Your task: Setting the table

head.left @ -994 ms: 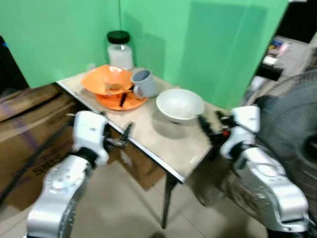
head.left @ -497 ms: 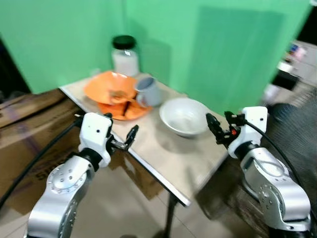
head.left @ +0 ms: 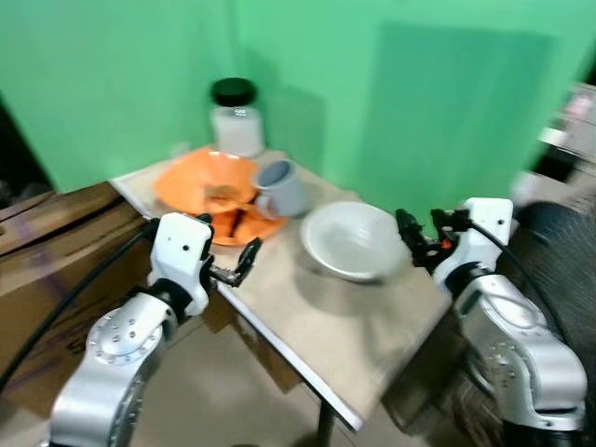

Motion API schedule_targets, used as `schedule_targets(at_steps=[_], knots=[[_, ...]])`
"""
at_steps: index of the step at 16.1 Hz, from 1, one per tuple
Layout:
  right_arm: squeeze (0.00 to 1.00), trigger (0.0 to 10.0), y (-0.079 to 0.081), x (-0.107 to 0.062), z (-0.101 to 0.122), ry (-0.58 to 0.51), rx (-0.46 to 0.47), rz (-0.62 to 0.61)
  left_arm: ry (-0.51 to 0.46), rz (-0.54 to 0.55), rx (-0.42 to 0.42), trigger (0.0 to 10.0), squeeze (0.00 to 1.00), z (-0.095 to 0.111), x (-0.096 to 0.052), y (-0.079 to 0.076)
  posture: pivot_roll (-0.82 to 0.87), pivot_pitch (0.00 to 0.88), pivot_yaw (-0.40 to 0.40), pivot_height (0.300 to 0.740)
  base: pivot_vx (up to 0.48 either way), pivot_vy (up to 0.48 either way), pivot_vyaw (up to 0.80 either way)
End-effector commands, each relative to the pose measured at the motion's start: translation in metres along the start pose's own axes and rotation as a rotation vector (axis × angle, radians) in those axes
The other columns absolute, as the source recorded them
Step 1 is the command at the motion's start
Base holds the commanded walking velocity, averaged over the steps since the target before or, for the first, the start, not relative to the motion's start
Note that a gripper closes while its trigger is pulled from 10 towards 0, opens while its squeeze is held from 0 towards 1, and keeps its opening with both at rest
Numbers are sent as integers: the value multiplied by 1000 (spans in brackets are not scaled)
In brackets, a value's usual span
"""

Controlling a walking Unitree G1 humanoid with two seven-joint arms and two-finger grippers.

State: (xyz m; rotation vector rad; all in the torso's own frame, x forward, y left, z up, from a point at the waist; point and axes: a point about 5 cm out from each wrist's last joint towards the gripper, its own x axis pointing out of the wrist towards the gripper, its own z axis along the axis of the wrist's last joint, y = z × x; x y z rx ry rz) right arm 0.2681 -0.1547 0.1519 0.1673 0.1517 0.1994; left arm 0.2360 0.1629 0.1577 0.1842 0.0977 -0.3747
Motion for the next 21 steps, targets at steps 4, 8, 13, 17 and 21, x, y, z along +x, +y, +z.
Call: schedule_targets(at_steps=[4,8,13,17,21], knots=[[1000,10000,-10,4,2,50,105,-1,12,-62,6,10000,0,-3,2,-2,177,0,14,740,0,0,0],[1000,10000,-14,23,8,151,65,-69,36,-229,0,10000,0,-6,-6,-10,189,0,0,740,0,0,0],[545,10000,-6,56,4,281,-37,-102,83,-416,-55,10000,0,-11,-17,-25,187,0,-1,740,0,0,0],[0,10000,-4,70,4,318,-84,-89,87,-434,-69,10000,0,-10,-18,-25,197,0,-12,740,0,0,0],[0,10000,2,75,-10,423,-36,-64,89,-430,-69,10000,0,-9,-18,-24,198,0,-15,740,0,0,0]])
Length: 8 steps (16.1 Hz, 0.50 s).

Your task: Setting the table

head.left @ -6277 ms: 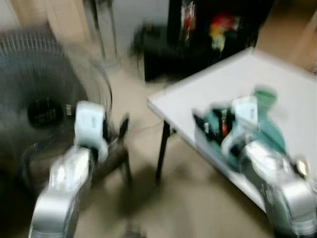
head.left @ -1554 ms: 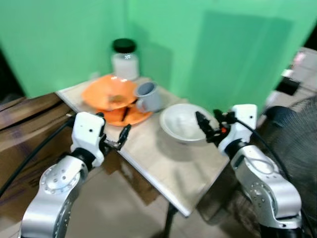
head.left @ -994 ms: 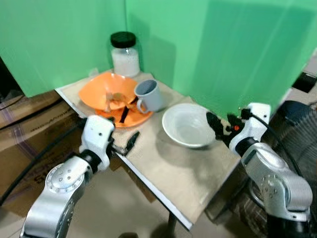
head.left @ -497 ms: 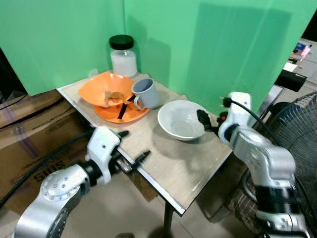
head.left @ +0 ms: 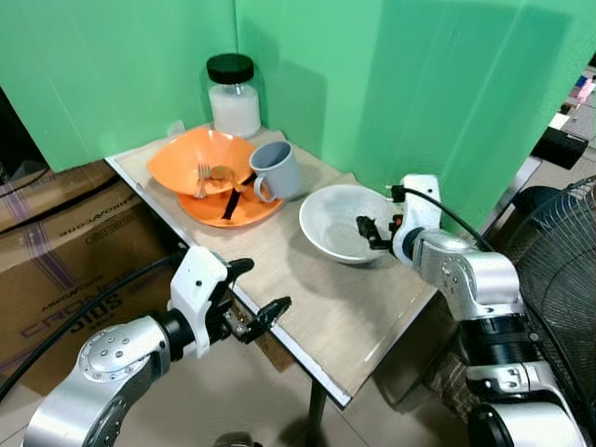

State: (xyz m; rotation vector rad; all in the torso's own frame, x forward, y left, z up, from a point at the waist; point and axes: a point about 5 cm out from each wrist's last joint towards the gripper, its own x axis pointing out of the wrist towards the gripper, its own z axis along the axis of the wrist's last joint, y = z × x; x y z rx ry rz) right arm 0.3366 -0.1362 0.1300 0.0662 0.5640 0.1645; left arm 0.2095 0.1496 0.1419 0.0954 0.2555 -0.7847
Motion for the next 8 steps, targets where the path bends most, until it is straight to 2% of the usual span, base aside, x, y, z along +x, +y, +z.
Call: schedule_targets(at_steps=[1,2,3,7,8], knots=[[0,7922,2,1,3,18,31,31,-9,-2,22,10000,0,6,-1,0,199,0,-15,740,0,0,0],[0,7529,4,1,3,23,38,51,-9,-1,23,10000,0,6,-1,0,199,0,-15,740,0,0,0],[0,6235,4,2,3,24,43,63,-9,1,24,10000,0,6,-2,0,199,0,-15,740,0,0,0],[0,0,1,3,1,39,74,65,-10,5,27,10000,0,6,-2,0,199,0,-14,740,0,0,0],[0,0,1,3,1,41,76,66,-10,6,27,10000,0,6,-1,0,199,0,-14,740,0,0,0]])
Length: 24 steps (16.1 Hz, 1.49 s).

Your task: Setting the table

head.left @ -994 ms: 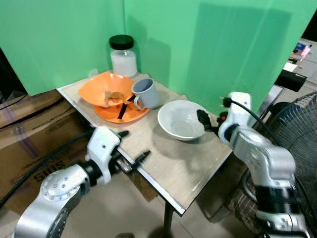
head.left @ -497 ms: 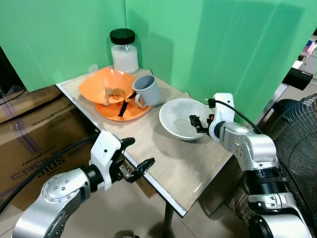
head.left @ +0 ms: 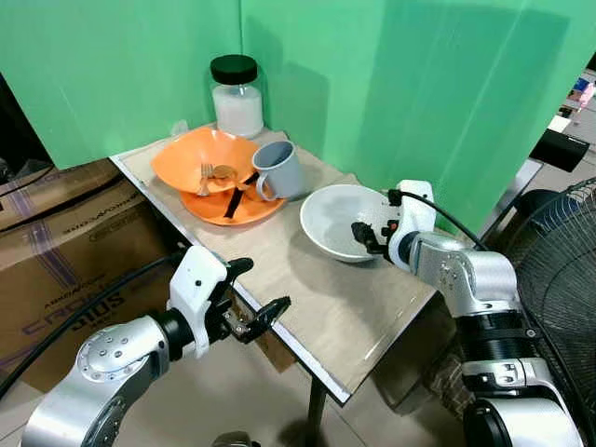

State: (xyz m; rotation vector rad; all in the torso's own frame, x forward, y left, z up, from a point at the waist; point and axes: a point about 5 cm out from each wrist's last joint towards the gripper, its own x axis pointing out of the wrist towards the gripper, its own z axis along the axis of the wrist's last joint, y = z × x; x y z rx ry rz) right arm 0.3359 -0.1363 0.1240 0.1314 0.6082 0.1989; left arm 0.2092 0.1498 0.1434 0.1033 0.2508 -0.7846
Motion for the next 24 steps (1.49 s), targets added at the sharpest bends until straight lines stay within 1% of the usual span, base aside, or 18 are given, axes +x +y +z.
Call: schedule_targets(at_steps=[1,9,19,20,21,22,23,24], knots=[[0,0,2,1,6,2,22,19,-9,6,19,10000,0,5,-1,1,199,0,-13,740,0,0,0],[0,0,3,1,5,5,44,35,-2,5,23,10000,0,5,-2,2,196,0,-3,740,0,0,0],[0,0,1,-3,10,-29,34,42,-1,-7,27,10000,0,5,2,3,185,0,1,740,0,0,0],[0,0,1,-4,13,-49,37,46,-2,-5,28,10000,0,5,2,3,186,0,-1,740,0,0,0],[0,0,1,-10,23,-114,65,74,-5,4,30,10000,0,5,1,3,191,0,-8,740,0,0,0],[0,0,0,-13,25,-134,72,82,-6,8,31,10000,0,5,1,3,192,0,-12,740,0,0,0],[0,0,-3,-24,31,-199,49,107,-9,22,33,10000,0,5,-1,3,195,0,-17,740,0,0,0],[0,0,-5,-32,33,-235,46,122,-12,33,36,10000,0,5,-2,4,197,0,-20,740,0,0,0]])
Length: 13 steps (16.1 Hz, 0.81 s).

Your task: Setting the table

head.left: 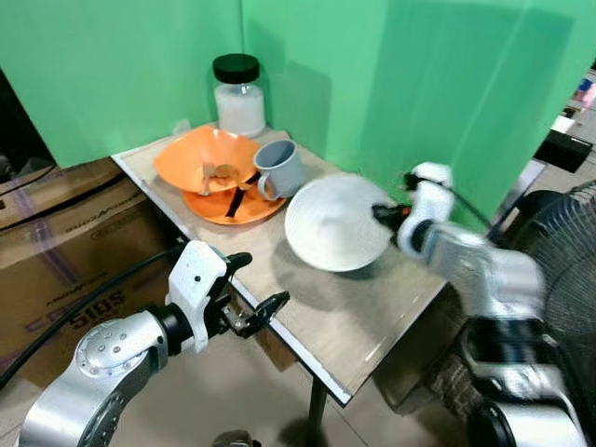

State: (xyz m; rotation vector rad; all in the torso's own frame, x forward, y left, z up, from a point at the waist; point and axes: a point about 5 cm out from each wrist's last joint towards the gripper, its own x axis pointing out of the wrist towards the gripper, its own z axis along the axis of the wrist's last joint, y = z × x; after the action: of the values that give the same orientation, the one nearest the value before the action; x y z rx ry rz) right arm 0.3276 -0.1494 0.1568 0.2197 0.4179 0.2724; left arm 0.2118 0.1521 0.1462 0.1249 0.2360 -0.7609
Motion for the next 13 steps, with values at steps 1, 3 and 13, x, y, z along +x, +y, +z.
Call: schedule_targets(at_steps=[1,3,13], knots=[[0,0,0,-15,17,-110,-13,41,-19,35,19,10000,0,3,-2,1,199,0,-26,740,0,0,0],[0,0,4,-46,28,-235,-30,112,-58,102,20,10000,0,9,-3,5,190,0,-32,740,0,0,0],[0,10000,1,-99,19,-449,-116,-80,-167,381,-9,10000,0,20,17,8,136,0,-34,740,0,0,-479]])
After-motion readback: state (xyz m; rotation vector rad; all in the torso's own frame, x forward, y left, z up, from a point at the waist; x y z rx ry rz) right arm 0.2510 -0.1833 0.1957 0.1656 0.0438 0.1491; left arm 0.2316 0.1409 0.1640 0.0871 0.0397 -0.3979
